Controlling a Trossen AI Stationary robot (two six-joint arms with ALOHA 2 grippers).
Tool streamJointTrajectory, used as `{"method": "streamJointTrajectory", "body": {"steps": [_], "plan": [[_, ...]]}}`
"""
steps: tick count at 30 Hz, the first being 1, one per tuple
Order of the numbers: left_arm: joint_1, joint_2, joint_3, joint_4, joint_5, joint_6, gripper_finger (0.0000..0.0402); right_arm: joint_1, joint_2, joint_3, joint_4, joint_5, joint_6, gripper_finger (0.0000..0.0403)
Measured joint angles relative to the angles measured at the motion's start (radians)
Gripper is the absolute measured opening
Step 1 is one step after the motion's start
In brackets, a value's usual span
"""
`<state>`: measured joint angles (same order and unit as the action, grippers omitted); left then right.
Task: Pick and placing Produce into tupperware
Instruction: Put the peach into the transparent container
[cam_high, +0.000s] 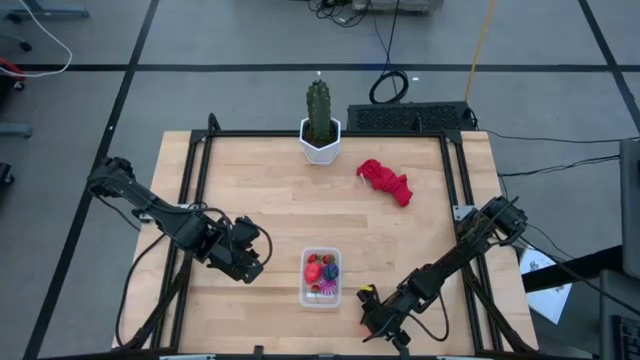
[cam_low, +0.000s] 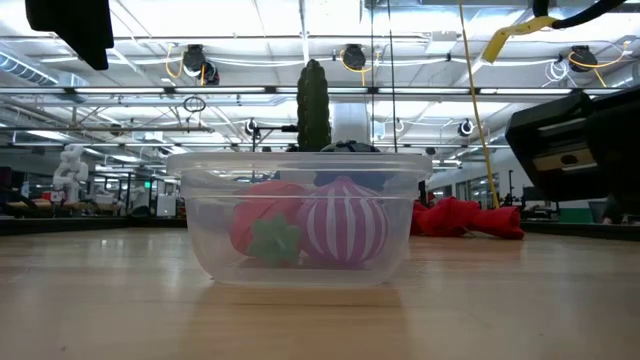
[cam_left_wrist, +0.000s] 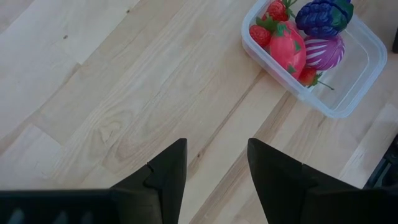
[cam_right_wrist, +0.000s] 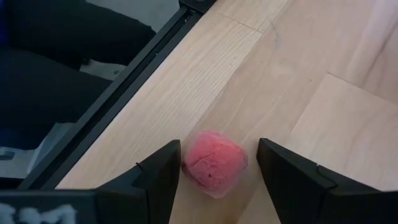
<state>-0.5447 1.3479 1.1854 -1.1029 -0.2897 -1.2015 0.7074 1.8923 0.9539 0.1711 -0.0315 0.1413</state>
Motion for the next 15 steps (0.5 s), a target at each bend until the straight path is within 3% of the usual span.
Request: {"method": "streamJointTrajectory", "body": {"steps": [6,15], "plan": [[0.0,0.0,0.0,0.0,0.0,0.0,0.0175,0.0,0.0,0.0,-0.001,0.0,0.003,0.0202],[0.0,0.0,0.0,0.0,0.0,0.0,0.0175,-0.002,0.0,-0.001,-0.002,0.006,0.003,0.0147]]}}
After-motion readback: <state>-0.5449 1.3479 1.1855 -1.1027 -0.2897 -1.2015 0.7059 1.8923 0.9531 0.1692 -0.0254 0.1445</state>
